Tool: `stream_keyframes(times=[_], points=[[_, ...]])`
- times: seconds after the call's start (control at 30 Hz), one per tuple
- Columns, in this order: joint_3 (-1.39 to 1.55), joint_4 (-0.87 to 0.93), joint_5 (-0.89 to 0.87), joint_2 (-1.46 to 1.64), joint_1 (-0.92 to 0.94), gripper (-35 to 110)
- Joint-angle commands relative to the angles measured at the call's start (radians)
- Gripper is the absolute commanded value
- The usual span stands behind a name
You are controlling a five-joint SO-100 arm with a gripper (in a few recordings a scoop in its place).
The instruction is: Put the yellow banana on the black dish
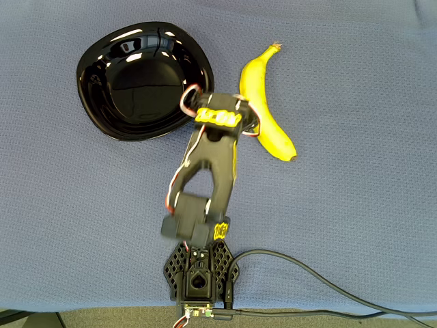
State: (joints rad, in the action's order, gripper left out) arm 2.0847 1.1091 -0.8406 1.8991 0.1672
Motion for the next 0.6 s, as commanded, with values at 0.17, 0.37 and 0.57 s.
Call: stream_keyframes(times=[0.17,0.37,0.57], points=[[-0.279,0.066,-0.13,-0.202,0.009,29],[-0.39,0.137,-0.152,-0.21,-0.035,30],[-0.525,0.158,-0.183,-0.344,-0.014,30]])
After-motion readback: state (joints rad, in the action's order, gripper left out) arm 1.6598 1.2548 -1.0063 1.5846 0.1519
